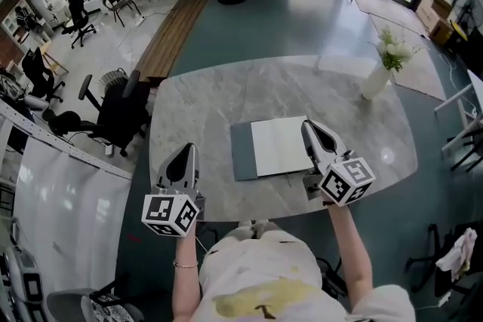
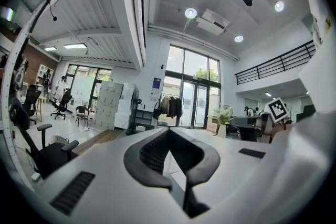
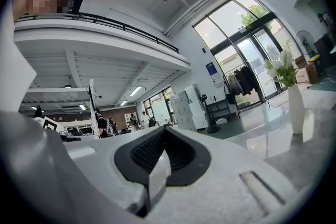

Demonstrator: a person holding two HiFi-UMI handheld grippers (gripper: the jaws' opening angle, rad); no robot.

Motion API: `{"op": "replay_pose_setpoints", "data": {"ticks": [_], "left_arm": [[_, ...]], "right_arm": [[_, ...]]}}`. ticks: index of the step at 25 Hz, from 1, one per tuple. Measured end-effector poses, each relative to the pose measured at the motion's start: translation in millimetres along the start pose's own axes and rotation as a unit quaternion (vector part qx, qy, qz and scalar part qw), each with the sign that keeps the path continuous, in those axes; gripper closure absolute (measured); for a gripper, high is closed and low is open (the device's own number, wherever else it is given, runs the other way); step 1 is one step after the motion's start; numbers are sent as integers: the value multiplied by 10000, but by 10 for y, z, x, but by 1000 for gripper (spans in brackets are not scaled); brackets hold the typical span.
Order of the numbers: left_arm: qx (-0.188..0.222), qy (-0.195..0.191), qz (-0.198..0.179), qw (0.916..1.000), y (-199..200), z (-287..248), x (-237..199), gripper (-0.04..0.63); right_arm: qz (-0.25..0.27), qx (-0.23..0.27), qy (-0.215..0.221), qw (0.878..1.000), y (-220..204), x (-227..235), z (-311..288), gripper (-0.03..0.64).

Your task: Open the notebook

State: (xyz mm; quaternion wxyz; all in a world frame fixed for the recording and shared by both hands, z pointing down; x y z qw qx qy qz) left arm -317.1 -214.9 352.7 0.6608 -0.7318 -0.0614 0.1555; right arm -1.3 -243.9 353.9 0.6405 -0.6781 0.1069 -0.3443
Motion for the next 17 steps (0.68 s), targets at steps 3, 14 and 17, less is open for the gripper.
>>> {"op": "replay_pose_setpoints", "data": {"ticks": [3,14,17], "left_arm": [[17,41,-5,10000,3,9,-25,595],[12,117,-113,9999,41,-11,-43,595],[3,143,-173,9997,46,-35,-28,595]], "right_arm": [[66,2,-43,10000,0,-3,-5,612],[154,13,-209,9997,30,42,10,612],[208,37,-233,9995,40,76,26,612]]}}
Point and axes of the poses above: the fingertips, and each gripper's own axes: z backward along the fingers, x to its right, y out of its top, the point moved 6 cm from there along z, backward along the fingers, and after that the axes turned 6 degrees about y, right-handed, at the moved point
